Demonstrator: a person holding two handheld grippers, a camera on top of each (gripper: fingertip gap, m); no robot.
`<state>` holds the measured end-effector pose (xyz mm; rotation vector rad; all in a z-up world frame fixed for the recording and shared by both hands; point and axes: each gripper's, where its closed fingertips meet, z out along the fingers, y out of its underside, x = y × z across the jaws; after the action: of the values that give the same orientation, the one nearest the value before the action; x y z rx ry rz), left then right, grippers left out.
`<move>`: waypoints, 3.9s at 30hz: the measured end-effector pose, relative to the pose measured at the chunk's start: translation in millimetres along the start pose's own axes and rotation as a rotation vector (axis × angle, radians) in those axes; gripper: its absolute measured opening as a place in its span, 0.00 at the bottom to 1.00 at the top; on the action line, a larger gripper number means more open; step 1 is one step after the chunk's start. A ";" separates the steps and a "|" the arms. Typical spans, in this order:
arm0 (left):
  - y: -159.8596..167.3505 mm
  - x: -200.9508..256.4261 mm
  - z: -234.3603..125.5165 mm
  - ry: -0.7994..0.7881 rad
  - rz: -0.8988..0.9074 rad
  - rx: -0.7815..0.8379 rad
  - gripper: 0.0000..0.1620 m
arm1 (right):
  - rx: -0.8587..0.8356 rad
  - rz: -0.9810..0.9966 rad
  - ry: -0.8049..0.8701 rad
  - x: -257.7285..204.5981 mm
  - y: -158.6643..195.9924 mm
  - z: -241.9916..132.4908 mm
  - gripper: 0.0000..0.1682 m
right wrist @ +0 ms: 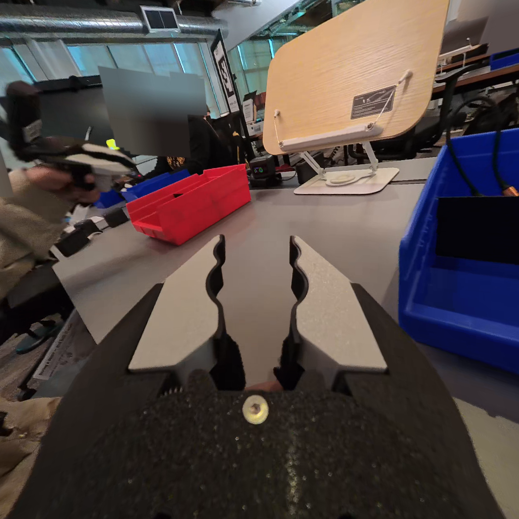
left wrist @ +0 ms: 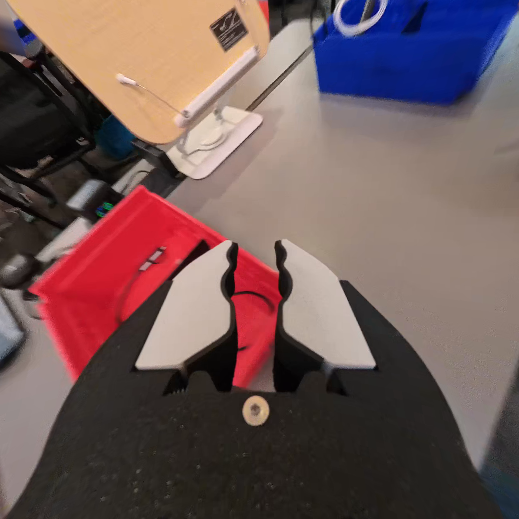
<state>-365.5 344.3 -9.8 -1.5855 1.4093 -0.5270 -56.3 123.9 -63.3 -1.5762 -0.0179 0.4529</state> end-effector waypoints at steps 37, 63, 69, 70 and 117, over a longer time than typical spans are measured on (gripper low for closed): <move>183.7 -180.4 123.5 0.509 0.700 -1.025 0.09 | 0.002 0.175 -0.232 -9.7 3.1 7.3 0.28; 73.2 -146.8 56.0 0.148 0.439 -0.713 0.06 | -0.257 -0.069 -0.438 -106.9 39.9 48.9 0.28; 119.9 -160.2 94.9 0.346 0.181 -0.992 0.17 | -0.329 -0.073 -0.451 -102.3 62.5 38.2 0.28; 124.6 -163.0 101.9 0.362 0.160 -1.029 0.18 | -0.332 -0.071 -0.455 -101.3 63.2 38.4 0.28; -51.8 166.2 1.1 1.586 0.286 -1.285 0.06 | 0.153 -1.576 -0.195 -165.4 -22.4 101.6 0.22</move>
<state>-294.7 185.4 -8.6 -1.6975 3.6425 -0.8048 -232.2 175.1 4.6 -0.9495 -1.2376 -0.6306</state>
